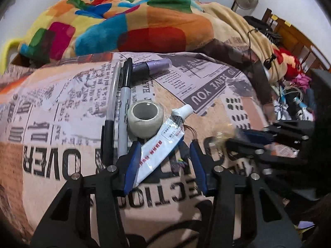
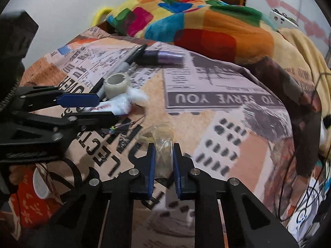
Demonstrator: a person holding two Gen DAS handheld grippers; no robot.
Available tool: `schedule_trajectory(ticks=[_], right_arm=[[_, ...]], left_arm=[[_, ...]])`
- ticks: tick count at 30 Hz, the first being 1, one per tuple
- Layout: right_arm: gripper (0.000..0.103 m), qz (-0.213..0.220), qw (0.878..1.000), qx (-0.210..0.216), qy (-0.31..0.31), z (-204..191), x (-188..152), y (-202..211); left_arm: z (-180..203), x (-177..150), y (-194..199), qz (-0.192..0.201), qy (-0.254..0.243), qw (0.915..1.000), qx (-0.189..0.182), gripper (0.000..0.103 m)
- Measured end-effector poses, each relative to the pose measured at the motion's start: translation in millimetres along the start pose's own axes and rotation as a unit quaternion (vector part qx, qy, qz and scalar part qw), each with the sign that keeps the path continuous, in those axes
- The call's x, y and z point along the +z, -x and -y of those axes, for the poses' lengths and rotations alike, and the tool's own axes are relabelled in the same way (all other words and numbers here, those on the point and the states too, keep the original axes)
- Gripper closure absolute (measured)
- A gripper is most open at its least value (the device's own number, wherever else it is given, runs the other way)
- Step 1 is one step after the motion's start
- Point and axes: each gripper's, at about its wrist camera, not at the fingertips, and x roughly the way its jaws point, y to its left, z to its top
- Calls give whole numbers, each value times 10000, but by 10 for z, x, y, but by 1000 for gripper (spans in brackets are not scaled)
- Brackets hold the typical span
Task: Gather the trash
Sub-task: 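Grasp the clear plastic wrapper with the right tool while the left tool grasps the white ointment tube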
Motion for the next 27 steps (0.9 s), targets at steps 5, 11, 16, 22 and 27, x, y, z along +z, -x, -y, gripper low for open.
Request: schedule_trajectory(ticks=[5, 11, 16, 22, 27], right_arm=[[89, 142, 9993, 61, -338, 125, 12, 93], [89, 272, 9980, 192, -541, 149, 1, 157], [89, 269, 9975, 237, -614, 119, -16, 115], [89, 330, 9968, 147, -709, 147, -22, 114], [89, 453, 9957, 50, -804, 246, -29, 181]], left_arm=[[-43, 52, -78, -130, 49, 9998, -125, 68], [68, -24, -47, -282, -94, 9985, -462, 70], [166, -36, -51, -323, -246, 9983, -406, 70], [227, 76, -114, -264, -203, 9993, -160, 70], [279, 183, -73, -26, -135, 9992, -368, 70]])
